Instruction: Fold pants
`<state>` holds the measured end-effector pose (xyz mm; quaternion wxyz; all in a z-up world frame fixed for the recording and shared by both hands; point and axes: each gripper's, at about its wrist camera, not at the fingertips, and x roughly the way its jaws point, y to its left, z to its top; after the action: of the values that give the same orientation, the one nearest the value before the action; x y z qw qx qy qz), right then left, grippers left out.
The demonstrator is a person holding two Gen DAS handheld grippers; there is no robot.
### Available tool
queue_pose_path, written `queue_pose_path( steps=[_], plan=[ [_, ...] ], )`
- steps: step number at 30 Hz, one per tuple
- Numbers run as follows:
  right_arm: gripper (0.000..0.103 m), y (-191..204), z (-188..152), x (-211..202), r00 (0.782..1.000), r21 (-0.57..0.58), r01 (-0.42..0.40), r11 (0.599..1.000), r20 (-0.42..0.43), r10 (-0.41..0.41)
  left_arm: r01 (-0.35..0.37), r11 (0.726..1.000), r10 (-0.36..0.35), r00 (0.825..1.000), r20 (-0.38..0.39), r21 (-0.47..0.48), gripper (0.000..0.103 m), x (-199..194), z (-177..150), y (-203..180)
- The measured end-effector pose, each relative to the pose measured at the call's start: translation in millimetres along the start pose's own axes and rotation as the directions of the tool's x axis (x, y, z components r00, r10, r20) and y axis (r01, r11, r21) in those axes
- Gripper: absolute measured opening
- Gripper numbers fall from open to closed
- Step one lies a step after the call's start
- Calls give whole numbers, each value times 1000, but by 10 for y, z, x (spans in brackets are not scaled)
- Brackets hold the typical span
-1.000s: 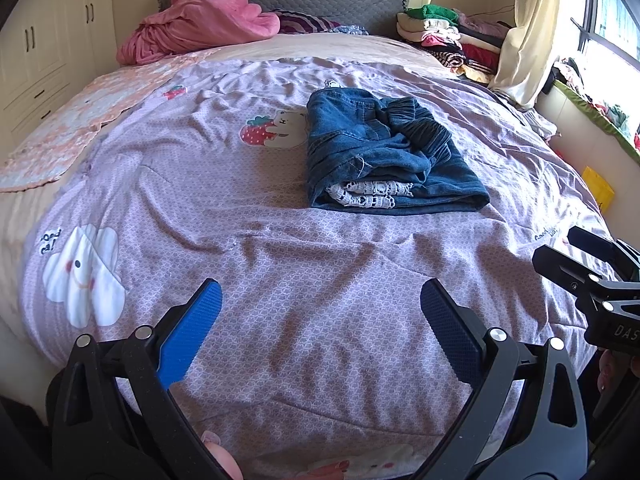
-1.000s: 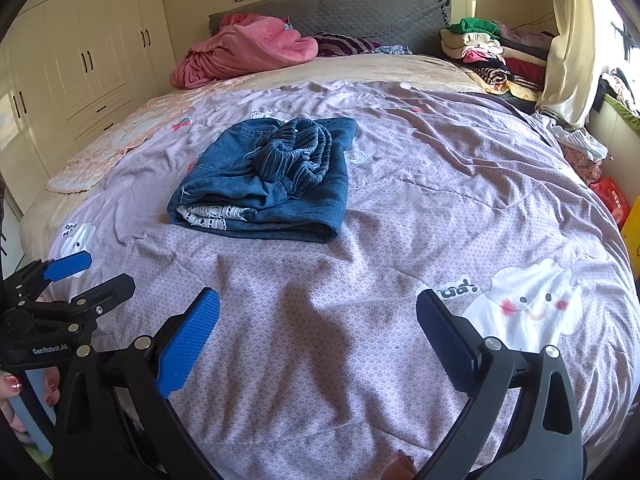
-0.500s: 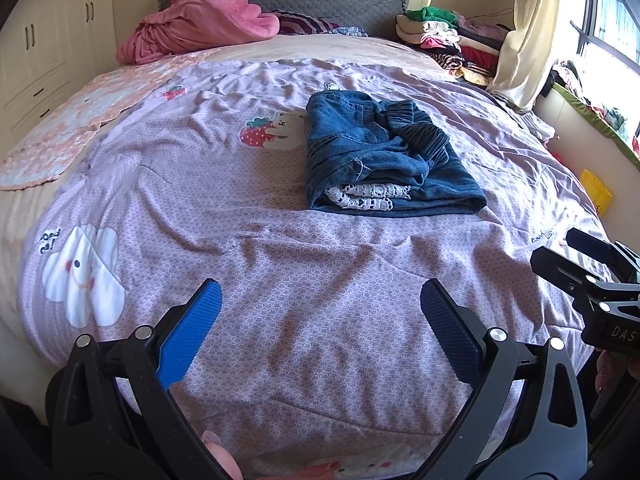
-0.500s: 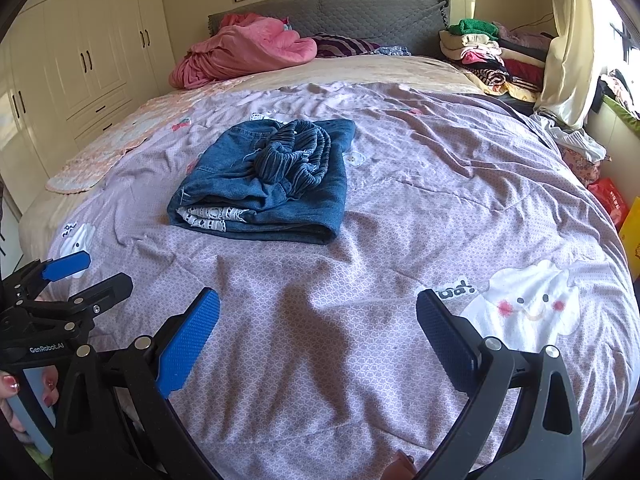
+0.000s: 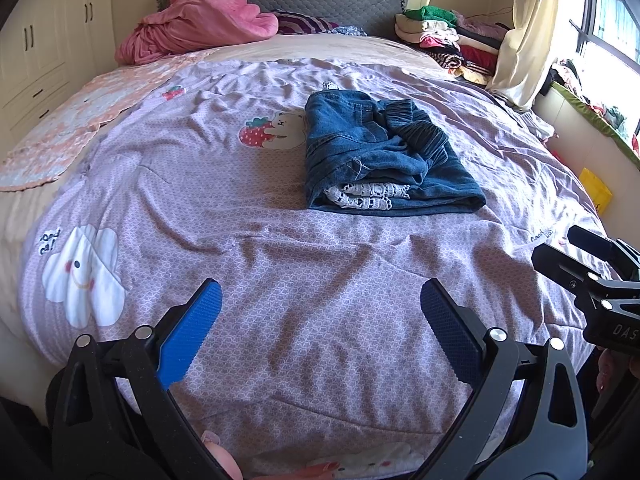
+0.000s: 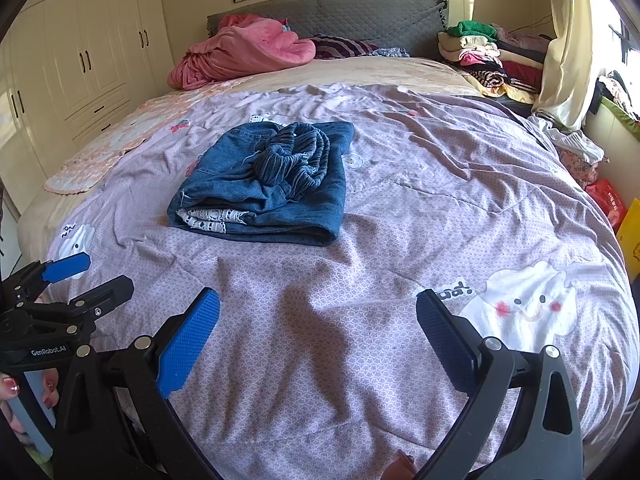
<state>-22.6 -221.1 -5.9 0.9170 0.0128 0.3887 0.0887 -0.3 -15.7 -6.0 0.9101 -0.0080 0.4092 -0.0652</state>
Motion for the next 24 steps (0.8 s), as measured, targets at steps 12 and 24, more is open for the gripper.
queue_pose_path(
  steps=[12, 24],
  plan=[
    [98, -9, 15, -23, 1000, 5, 5, 1000, 2, -5, -3, 1000, 3, 1000, -6, -2, 93, -2, 0, -9],
    [98, 1, 15, -26, 1000, 4, 8, 1000, 1, -8, -10, 1000, 10, 1000, -7, 1, 93, 6, -3, -5]
  ],
)
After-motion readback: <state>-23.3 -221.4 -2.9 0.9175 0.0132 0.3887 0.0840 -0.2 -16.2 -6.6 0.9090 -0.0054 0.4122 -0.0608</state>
